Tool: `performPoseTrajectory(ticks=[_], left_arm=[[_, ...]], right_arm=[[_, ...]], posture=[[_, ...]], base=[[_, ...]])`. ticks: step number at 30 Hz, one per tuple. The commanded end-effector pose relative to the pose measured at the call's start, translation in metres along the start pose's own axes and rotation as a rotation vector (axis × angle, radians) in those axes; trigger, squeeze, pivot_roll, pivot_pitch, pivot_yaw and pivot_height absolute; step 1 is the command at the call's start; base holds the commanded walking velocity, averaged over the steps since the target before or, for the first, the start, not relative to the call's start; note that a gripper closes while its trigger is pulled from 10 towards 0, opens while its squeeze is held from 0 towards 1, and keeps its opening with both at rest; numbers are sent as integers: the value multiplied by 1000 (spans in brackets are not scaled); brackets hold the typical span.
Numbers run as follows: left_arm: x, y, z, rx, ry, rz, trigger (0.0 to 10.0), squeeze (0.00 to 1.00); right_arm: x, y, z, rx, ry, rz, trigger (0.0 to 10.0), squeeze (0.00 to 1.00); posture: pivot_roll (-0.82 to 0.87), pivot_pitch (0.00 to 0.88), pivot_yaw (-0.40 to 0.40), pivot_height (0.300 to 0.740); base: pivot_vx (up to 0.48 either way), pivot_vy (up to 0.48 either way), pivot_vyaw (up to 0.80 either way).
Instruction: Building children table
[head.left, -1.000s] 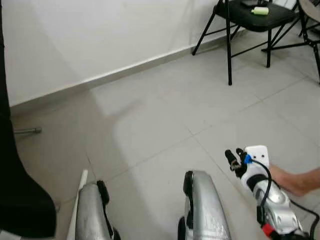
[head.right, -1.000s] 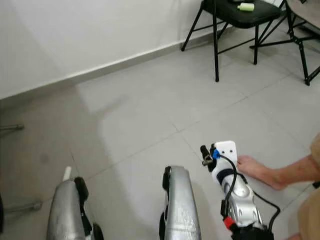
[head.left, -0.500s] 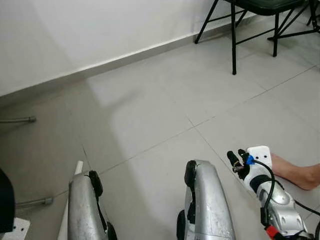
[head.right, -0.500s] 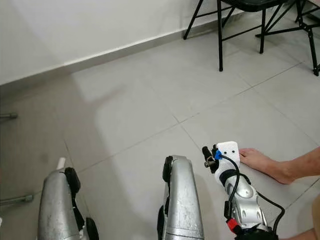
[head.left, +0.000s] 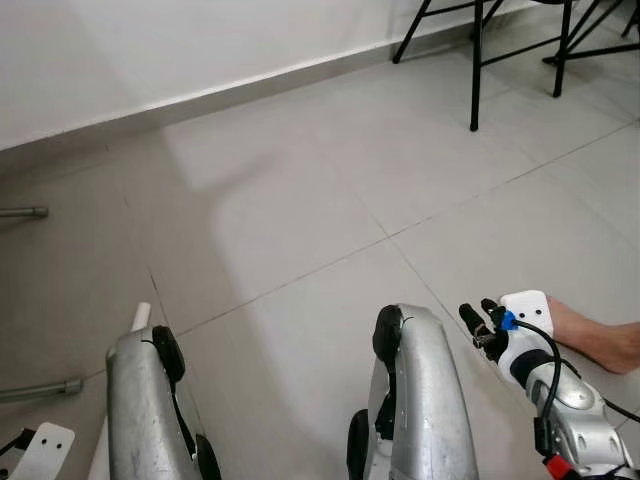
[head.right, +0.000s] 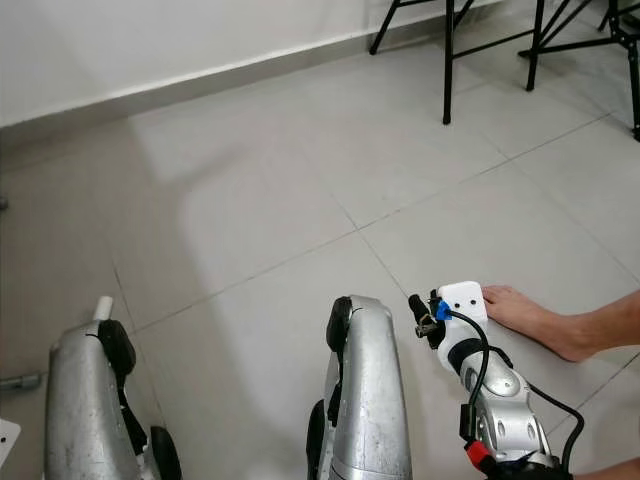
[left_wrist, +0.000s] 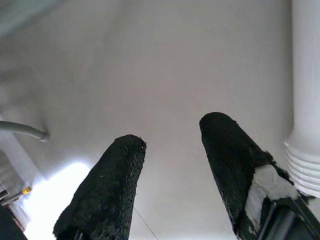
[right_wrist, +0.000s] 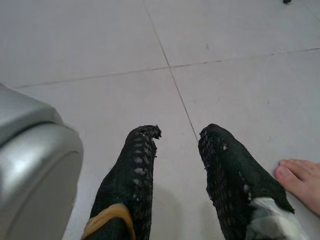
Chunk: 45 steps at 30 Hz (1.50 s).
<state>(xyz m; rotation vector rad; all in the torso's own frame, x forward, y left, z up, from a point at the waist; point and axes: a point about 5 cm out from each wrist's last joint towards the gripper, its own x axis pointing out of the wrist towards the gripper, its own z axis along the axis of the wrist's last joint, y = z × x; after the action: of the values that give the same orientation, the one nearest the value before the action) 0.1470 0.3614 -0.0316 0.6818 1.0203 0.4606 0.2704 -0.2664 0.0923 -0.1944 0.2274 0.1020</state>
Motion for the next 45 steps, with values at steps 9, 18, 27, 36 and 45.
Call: performPoseTrajectory(ticks=[9,18,27,36,45], left_arm=[[0,4,-11,17,58,-18,10000,0],[7,27,10,6,2,31,10000,0],[9,30,15,-35,36,-70,10000,1000],[11,39,26,68,51,-135,10000,0],[13,58,44,31,45,-161,10000,1000]], right_arm=[[-7,-3,-4,-9,40,10,10000,0],[-10,-3,-6,-5,52,3,10000,0],[-9,-1,-6,-1,60,-3,10000,0],[-11,-3,-6,-2,65,-1,10000,0],[-14,-3,-6,-6,74,2,10000,0]], posture=[[-38,352,-138,300],[-35,356,-139,300],[-28,367,-142,300],[-37,376,-147,300],[-42,385,-152,300]], base=[[0,0,0],[0,0,0],[0,0,0],[0,0,0],[0,0,0]])
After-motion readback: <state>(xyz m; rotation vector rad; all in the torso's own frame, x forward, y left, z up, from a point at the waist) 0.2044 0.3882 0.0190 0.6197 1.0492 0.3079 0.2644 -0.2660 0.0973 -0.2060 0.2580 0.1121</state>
